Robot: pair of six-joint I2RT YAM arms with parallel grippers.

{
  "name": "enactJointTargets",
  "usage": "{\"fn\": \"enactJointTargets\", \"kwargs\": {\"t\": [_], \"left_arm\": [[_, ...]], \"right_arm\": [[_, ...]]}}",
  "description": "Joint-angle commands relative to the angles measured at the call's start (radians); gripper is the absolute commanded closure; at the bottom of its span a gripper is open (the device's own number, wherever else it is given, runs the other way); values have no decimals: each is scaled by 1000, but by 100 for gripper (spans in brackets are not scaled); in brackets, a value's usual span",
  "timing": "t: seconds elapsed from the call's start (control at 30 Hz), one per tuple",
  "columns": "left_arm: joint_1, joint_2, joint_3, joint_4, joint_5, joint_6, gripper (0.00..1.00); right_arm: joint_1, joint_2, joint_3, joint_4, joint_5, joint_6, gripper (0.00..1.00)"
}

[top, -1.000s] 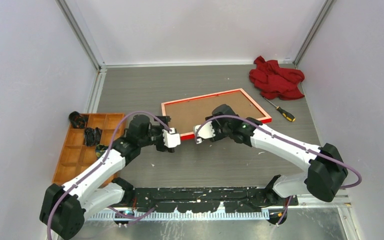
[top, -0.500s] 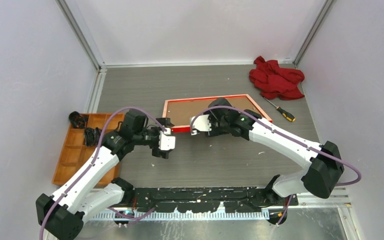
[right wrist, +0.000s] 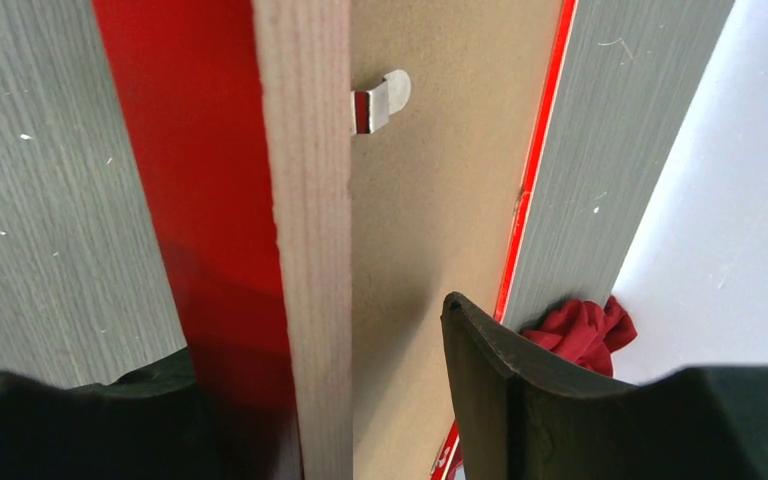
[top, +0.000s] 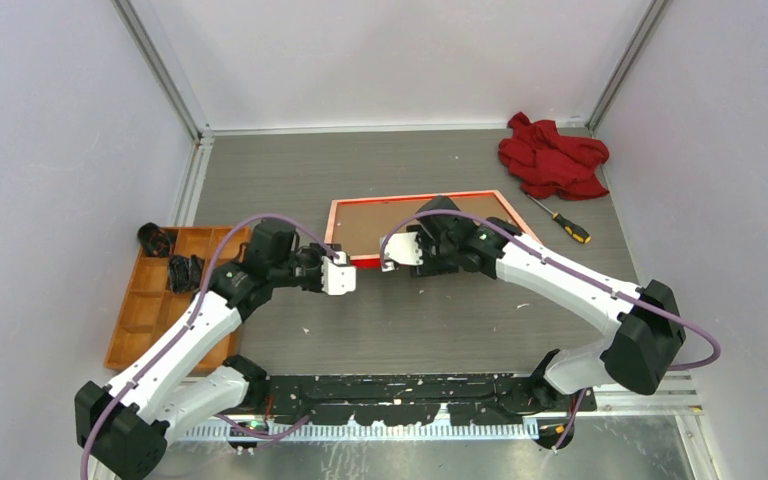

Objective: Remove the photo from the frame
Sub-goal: Turn over the photo frame at the center of the board.

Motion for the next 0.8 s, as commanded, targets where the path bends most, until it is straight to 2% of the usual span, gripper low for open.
{"fn": "enactJointTargets", "kwargs": {"t": [0.0, 0.23, 0.53, 0.77], "left_arm": [[-7, 9, -15, 31, -50, -16, 63], [-14, 13, -18, 101, -123, -38, 80], [-14, 34, 40, 73, -117, -76, 87], [-14, 41, 47, 83, -119, -102, 88]], "right_arm": [[-4, -12, 87, 35, -30, 54, 61], [-3, 36, 168, -57, -65, 82, 52], [-4, -14, 113, -8, -9, 22, 22], [10, -46, 40, 78, 15, -2, 20]]}}
